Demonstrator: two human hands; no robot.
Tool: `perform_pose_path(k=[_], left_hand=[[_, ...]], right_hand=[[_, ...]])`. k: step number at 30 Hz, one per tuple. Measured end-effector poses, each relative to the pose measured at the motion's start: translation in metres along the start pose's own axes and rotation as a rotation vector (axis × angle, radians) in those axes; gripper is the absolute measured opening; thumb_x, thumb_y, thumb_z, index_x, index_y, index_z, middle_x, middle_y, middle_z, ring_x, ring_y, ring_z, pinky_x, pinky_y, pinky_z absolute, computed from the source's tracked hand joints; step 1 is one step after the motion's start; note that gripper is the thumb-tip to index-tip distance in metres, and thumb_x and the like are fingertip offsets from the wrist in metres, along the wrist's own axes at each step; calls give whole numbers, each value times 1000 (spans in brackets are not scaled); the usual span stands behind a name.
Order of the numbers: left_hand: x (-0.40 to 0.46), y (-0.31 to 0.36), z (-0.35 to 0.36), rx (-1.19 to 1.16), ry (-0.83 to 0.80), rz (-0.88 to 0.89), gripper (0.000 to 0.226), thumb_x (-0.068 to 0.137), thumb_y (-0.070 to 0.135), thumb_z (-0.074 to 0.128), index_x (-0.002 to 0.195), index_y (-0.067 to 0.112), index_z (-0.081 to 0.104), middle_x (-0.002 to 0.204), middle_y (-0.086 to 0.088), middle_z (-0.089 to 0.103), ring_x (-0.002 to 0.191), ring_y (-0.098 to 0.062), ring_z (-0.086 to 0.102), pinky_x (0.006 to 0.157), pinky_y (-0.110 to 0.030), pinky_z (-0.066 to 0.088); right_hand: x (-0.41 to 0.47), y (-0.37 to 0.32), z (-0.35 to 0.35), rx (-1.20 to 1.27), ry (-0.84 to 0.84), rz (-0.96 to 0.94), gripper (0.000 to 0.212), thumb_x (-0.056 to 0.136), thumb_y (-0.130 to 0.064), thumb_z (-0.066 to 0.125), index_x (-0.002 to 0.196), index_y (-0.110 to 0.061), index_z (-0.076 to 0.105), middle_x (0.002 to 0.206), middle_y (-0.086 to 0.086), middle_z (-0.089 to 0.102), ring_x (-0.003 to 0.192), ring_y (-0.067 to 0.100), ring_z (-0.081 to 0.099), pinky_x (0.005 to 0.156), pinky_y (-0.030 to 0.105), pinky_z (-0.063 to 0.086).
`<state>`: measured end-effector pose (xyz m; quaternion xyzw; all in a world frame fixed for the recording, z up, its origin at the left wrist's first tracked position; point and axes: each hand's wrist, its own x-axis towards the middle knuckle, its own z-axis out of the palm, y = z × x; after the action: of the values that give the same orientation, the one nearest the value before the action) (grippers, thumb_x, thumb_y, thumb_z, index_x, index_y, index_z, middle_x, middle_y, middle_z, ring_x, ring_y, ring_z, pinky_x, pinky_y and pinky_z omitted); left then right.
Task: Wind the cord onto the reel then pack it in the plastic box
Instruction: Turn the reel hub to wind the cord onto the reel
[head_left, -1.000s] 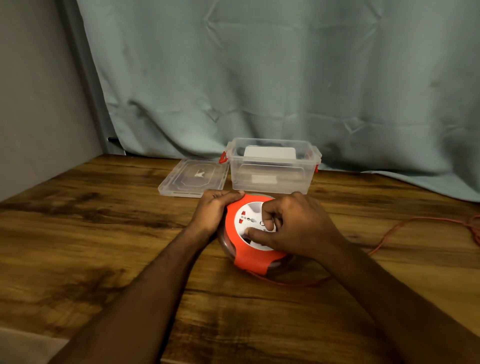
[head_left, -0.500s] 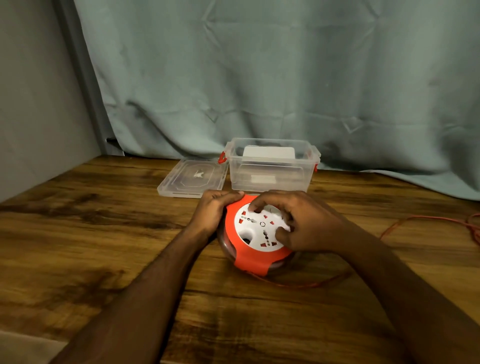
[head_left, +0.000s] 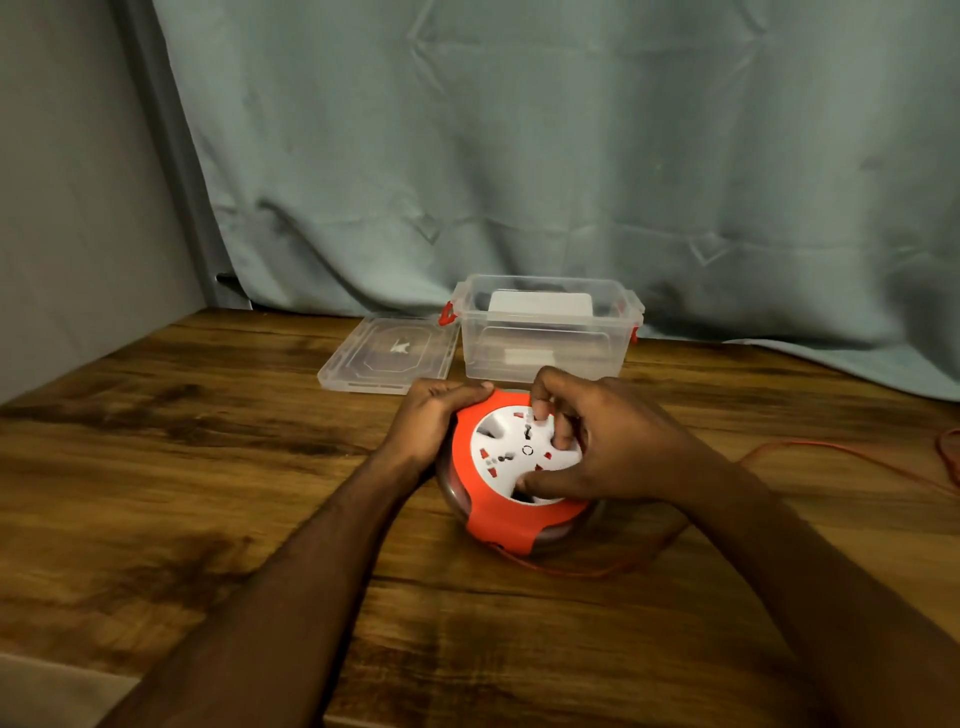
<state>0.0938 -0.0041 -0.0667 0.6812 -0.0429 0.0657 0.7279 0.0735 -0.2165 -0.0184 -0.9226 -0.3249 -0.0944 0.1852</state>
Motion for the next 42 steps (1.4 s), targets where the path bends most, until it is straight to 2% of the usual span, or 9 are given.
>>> perform_pose_path(k=[4, 9, 14, 18, 23, 28, 35, 38, 42], left_hand=[[1, -1, 0, -40, -1, -6, 26, 95, 12, 66, 72, 6, 78, 69, -14, 76, 56, -23, 70, 59, -28, 56], [3, -4, -2, -44, -10, -10, 23, 95, 15, 66, 80, 2, 78, 78, -20, 77, 64, -28, 72, 64, -32, 59], [6, -5, -4, -52, -7, -7, 25, 95, 14, 65, 91, -8, 75, 83, -24, 76, 67, -31, 71, 64, -33, 58], [8, -7, -4, -18, -3, -3, 23, 95, 13, 65, 86, -4, 76, 79, -21, 76, 64, -27, 71, 64, -30, 57], [19, -11, -9, -3, -9, -14, 26, 94, 16, 66, 98, -8, 77, 96, -31, 75, 82, -39, 71, 80, -43, 58], [24, -9, -11, 71, -47, -48, 29, 94, 19, 68, 96, -9, 75, 95, -32, 75, 77, -36, 71, 71, -36, 58], [33, -11, -8, 131, -36, -44, 21, 89, 19, 74, 84, -1, 80, 84, -23, 78, 70, -31, 73, 66, -32, 58], [34, -11, -9, 105, -33, -30, 21, 88, 15, 75, 68, 10, 78, 73, -16, 77, 58, -23, 70, 59, -27, 54], [34, -11, -9, 88, -44, -20, 18, 89, 17, 74, 75, 7, 79, 78, -20, 77, 62, -26, 71, 63, -30, 57]], right_hand=[[2, -8, 14, -104, 112, -5, 55, 65, -71, 76, 65, -19, 55, 55, -11, 53, 55, 4, 49, 55, 29, 38], [2, -14, 23, -159, 209, -72, 55, 74, -69, 69, 57, -21, 51, 46, -14, 39, 49, 2, 40, 55, 27, 31], [0, -1, 17, 6, 202, -190, 21, 78, -41, 73, 97, -33, 68, 77, -17, 65, 70, -5, 57, 60, 18, 40], [10, 19, 5, 169, -44, -227, 48, 68, -20, 69, 114, -35, 68, 105, -19, 66, 87, 5, 64, 70, 26, 53], [33, 32, -2, 107, -227, -196, 60, 74, -23, 79, 127, -44, 60, 127, -20, 61, 109, 7, 63, 80, 34, 60], [46, 34, -12, 61, -299, -156, 51, 76, -26, 85, 118, -44, 62, 111, -26, 57, 90, -4, 60, 60, 15, 51], [47, 28, -14, -44, -324, -235, 19, 74, -27, 84, 79, -32, 67, 100, -26, 59, 104, 3, 58, 73, 24, 53], [46, 29, -12, -64, -281, -233, 34, 72, -47, 86, 68, -24, 61, 80, -20, 61, 82, -3, 56, 63, 27, 50], [45, 18, -7, -118, -222, -257, 56, 72, -61, 82, 55, -17, 52, 52, -6, 53, 59, 3, 55, 52, 32, 43]])
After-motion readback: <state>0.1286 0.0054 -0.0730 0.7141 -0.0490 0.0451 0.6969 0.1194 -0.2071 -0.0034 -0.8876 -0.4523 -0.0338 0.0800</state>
